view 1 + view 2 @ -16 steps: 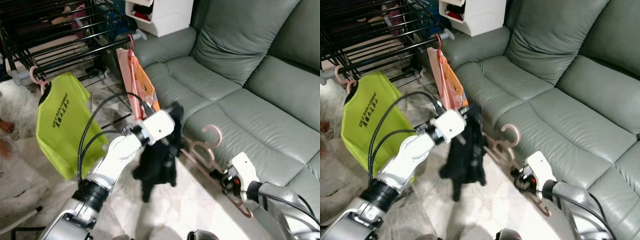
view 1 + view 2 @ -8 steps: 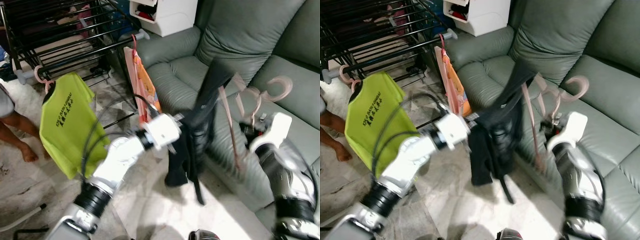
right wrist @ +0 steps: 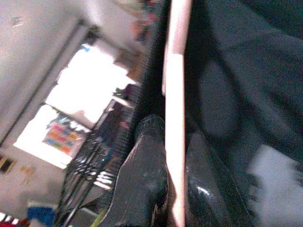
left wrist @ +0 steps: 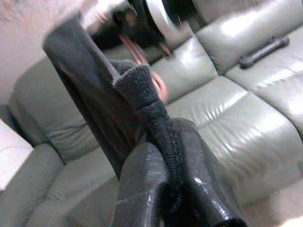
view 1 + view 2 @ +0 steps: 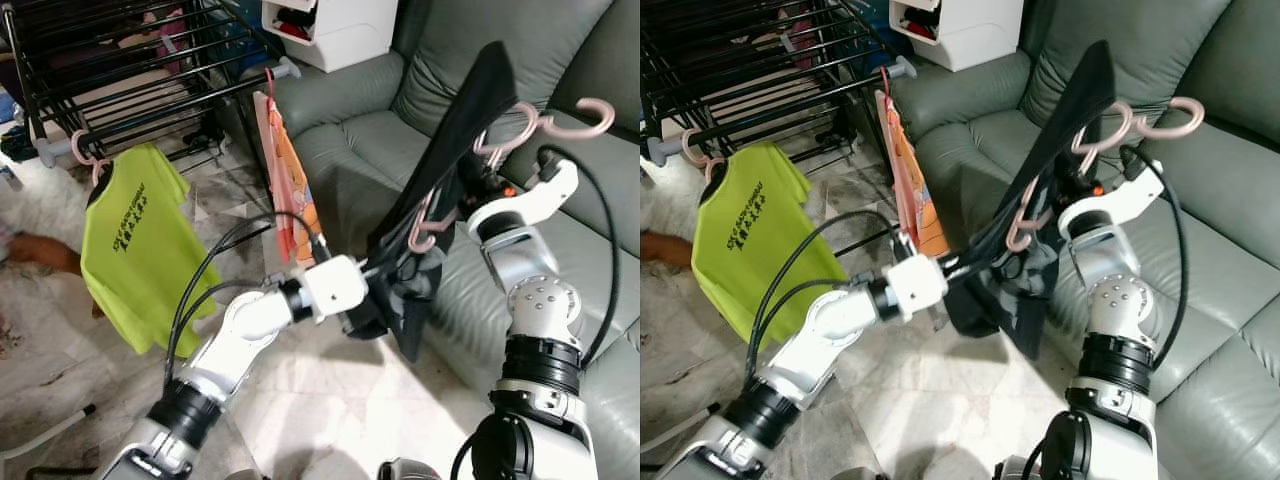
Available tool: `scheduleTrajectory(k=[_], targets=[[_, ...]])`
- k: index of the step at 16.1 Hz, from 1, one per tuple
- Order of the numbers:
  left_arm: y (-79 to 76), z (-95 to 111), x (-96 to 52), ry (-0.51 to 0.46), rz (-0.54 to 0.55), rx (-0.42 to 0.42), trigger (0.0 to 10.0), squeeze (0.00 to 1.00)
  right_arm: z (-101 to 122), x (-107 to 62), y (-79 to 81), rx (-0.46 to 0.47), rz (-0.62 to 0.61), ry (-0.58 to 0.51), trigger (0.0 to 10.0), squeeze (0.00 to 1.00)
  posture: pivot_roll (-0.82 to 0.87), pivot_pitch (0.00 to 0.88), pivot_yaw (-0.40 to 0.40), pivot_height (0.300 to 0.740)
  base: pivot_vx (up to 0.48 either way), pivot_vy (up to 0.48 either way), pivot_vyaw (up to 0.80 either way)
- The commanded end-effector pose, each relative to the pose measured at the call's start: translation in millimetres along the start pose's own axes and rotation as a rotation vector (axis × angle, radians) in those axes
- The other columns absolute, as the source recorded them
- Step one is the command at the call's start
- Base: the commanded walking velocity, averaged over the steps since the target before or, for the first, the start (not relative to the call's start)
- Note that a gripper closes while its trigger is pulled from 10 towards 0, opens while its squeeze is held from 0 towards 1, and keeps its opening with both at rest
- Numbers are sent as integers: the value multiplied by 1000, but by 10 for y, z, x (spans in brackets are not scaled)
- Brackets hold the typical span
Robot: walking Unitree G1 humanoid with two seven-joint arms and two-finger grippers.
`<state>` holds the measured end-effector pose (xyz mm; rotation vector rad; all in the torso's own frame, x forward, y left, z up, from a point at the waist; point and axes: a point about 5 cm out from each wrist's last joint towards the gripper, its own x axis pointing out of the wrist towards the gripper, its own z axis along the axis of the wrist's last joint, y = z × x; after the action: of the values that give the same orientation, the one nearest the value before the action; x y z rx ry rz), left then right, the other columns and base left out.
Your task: Hang hanger
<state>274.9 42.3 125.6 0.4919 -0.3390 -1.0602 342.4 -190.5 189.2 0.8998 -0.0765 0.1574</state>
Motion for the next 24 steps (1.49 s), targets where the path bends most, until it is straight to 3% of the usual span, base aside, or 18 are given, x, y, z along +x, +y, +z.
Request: scheduleTrajectory(k=[1,2,4,5,6,7,8,14,18,21,22,24], targets=[[-92,-70,-53,30,-61,9,10000,0,263,20,307,-97,147,-96,10000,0,-110,0,60,740,0,0,0],[-100,-80,-58,35,-63,9,10000,0,267,1,366,-140,192,-84,10000,0,-109,0,58,740,0,0,0],[-117,-113,-67,49,-69,11,10000,0,297,-18,386,-380,197,-85,10000,0,-109,0,58,740,0,0,0],[-130,-132,-74,58,-78,9,10000,0,263,-37,399,-546,228,-62,10000,0,-111,0,58,740,0,0,0],[-134,-139,-76,61,-81,8,10000,0,247,-45,406,-594,242,-55,10000,0,-111,0,58,740,0,0,0],[-143,-155,-76,67,-86,-22,10000,824,205,-64,435,-652,272,-40,10000,0,-111,0,58,740,0,0,0],[-147,-167,-77,72,-88,-42,10000,1000,159,-82,458,-688,291,-28,10000,0,-113,0,59,740,0,0,0],[-159,-178,-104,85,-102,-84,10000,1000,35,-128,473,-850,339,-25,10000,0,-113,0,58,740,0,0,0],[-66,-171,-166,89,-67,-84,10000,1000,-113,-258,315,-991,383,77,10000,0,-109,0,58,740,0,0,0],[88,-221,-346,121,-44,-34,10000,1000,-257,-613,-55,-1067,433,286,10000,0,-107,0,59,740,0,0,0],[102,-229,-368,126,-44,-26,10000,1000,-263,-652,-94,-1080,437,305,10000,0,-107,0,60,740,0,0,0],[213,-282,-498,156,-30,30,10000,1000,-317,-891,-262,-1097,497,455,10000,0,-106,0,64,740,0,0,0]])
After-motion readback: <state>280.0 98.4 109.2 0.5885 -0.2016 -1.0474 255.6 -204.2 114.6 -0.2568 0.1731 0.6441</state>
